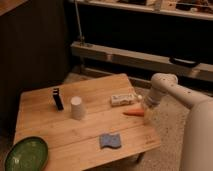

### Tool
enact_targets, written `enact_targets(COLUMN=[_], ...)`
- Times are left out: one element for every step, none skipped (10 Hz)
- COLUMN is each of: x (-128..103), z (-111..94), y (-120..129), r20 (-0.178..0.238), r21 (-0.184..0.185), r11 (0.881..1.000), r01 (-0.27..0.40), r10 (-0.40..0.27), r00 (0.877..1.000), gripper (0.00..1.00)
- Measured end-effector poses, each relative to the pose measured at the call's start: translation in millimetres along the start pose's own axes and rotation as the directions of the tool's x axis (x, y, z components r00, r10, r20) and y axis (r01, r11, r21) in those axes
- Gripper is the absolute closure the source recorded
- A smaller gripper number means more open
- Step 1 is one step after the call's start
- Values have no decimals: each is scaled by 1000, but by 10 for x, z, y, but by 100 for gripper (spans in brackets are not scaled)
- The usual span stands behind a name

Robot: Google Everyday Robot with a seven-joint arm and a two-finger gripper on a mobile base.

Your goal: Drag the pepper across the table

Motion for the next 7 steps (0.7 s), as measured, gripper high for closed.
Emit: enact_targets(x=[0, 0, 8, 25, 58, 87, 51], z=[0, 0, -7, -32, -112, -222, -384], y=[0, 0, 2, 7, 8, 33, 37], r20=[0, 0, 4, 17, 24, 31, 47], r21=[0, 0, 1, 20, 48, 78, 117], r11=[1000, 1000, 1000, 1000, 999, 997, 993], r01=[0, 0, -1, 1, 0, 3, 23], r10=[0, 0, 1, -1, -1, -6, -28], r00=[1000, 1000, 1000, 1000, 1000, 1000, 999], gripper=[20, 20, 20, 20, 20, 20, 20])
